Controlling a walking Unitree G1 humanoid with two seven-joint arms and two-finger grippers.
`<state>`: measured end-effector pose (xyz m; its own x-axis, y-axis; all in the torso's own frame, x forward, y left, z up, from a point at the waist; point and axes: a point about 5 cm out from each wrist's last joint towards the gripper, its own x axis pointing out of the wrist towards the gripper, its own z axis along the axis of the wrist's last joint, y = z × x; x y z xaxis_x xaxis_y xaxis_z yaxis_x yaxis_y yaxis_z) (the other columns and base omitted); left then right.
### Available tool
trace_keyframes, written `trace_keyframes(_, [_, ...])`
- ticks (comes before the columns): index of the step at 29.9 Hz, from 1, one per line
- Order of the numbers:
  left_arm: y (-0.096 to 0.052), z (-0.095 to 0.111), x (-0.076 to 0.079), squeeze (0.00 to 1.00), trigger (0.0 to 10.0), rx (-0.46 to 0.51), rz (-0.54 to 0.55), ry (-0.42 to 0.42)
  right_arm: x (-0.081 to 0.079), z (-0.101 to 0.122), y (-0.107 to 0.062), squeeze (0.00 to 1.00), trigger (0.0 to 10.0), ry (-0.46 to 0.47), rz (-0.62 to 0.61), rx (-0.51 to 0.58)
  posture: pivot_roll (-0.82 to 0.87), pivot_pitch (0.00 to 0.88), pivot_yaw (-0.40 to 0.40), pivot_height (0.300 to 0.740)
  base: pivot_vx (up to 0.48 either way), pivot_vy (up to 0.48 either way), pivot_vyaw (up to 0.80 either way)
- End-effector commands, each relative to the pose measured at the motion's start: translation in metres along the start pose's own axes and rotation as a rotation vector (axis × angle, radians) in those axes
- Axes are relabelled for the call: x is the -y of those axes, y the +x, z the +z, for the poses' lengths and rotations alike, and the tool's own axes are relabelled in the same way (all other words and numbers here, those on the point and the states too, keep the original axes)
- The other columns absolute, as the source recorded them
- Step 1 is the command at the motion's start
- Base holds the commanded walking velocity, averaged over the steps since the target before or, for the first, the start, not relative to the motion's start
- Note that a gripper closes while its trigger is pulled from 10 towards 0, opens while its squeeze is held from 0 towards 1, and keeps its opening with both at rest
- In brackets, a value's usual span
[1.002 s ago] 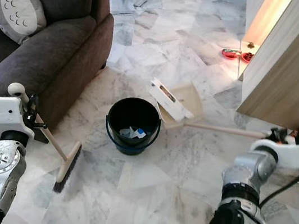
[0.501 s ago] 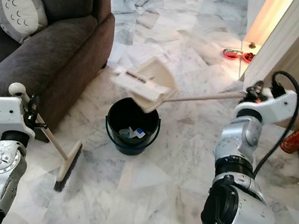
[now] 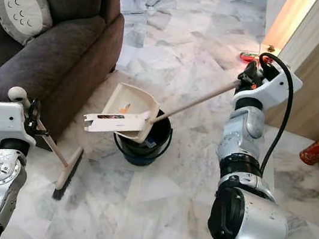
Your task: Sweep floor
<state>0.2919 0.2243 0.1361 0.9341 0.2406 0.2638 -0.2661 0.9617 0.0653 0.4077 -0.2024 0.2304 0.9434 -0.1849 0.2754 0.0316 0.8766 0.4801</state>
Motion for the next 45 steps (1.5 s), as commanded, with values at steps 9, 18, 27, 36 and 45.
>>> trace_keyframes(9, [0.003,0.011,-0.004,0.00,10.0,0.068,0.001,0.025,-0.047,0.031,0.014,0.00,10.0,0.052,0.125,0.152,0.11,0.116,-0.033,0.740,0.000,0.000,0.00])
trace_keyframes(18, [0.002,0.011,-0.004,0.00,10.0,0.070,-0.006,0.026,-0.063,0.052,0.017,0.00,10.0,0.027,0.150,0.254,0.11,0.115,-0.036,0.740,0.000,0.000,0.00])
trace_keyframes(27, [0.002,0.010,-0.003,0.00,10.0,0.069,-0.014,0.029,-0.072,0.064,0.014,0.00,10.0,-0.082,0.210,0.349,0.11,0.115,-0.036,0.740,0.000,0.000,0.00])
trace_keyframes(36, [0.002,0.011,-0.003,0.00,10.0,0.071,-0.015,0.033,-0.086,0.071,0.005,0.00,10.0,-0.158,0.272,0.446,0.11,0.119,-0.036,0.740,0.000,0.000,0.00])
trace_keyframes(45, [0.001,0.011,-0.003,0.00,10.0,0.074,-0.019,0.036,-0.098,0.072,-0.010,0.00,10.0,-0.243,0.309,0.546,0.10,0.123,-0.037,0.740,0.000,0.000,0.00])
